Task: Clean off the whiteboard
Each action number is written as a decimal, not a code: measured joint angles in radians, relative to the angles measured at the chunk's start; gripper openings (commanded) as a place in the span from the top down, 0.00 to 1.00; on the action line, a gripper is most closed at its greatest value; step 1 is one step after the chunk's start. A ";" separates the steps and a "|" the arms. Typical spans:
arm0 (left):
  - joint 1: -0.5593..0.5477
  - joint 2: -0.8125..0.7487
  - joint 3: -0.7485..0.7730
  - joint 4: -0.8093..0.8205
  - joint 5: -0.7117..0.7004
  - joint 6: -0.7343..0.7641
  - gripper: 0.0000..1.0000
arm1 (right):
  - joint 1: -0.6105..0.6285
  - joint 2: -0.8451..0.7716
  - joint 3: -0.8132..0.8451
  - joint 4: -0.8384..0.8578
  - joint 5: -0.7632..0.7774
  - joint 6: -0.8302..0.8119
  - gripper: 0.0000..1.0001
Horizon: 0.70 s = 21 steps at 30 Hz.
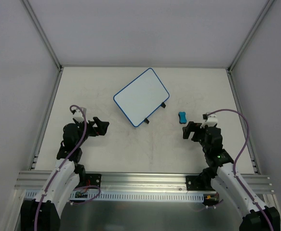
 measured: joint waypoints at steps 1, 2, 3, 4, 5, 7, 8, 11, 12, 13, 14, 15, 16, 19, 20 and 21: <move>0.000 0.001 0.000 0.000 -0.001 0.000 0.01 | 0.000 -0.002 0.000 0.001 -0.001 0.000 0.01; 0.000 0.003 0.000 0.000 -0.002 0.000 0.01 | 0.000 -0.005 0.000 0.002 -0.002 0.000 0.01; 0.000 0.005 0.000 0.000 -0.003 0.000 0.01 | 0.000 -0.008 0.000 0.002 -0.002 0.000 0.01; 0.000 0.007 0.000 0.000 -0.003 0.000 0.01 | 0.000 -0.012 0.000 0.002 -0.002 0.000 0.01; 0.000 0.007 0.000 0.000 -0.004 0.000 0.01 | 0.000 -0.015 0.000 0.003 -0.002 0.000 0.01; 0.000 0.007 0.000 0.000 -0.004 0.000 0.01 | 0.000 -0.019 0.000 0.005 -0.002 0.000 0.01; 0.000 0.008 0.000 0.000 -0.004 0.000 0.01 | 0.000 -0.021 0.000 0.005 -0.002 0.000 0.01; 0.000 0.008 0.000 0.000 -0.004 0.000 0.01 | 0.000 -0.024 0.000 0.006 -0.002 0.000 0.01; 0.000 0.008 0.000 0.000 -0.005 0.000 0.01 | 0.000 -0.027 0.000 0.007 -0.002 0.000 0.01; 0.000 0.008 0.000 0.000 -0.005 0.000 0.01 | 0.000 -0.031 0.000 0.007 -0.002 0.000 0.01; 0.000 0.008 0.000 0.000 -0.005 0.000 0.01 | 0.000 -0.036 0.000 0.007 -0.001 0.000 0.01; 0.000 0.008 0.000 0.000 -0.005 0.000 0.01 | 0.000 -0.040 0.000 0.007 -0.001 0.000 0.01; 0.000 0.008 0.000 0.000 -0.006 0.000 0.01 | 0.000 -0.043 0.000 0.007 -0.002 0.000 0.01; 0.000 0.009 0.000 0.000 -0.009 0.000 0.01 | 0.000 -0.047 0.000 0.007 -0.002 0.000 0.01; 0.000 0.009 0.000 0.000 -0.009 0.000 0.01 | 0.000 -0.047 0.000 0.007 -0.002 0.000 0.01; 0.000 0.009 0.000 0.000 -0.009 0.000 0.01 | 0.000 -0.047 0.000 0.007 -0.002 0.000 0.01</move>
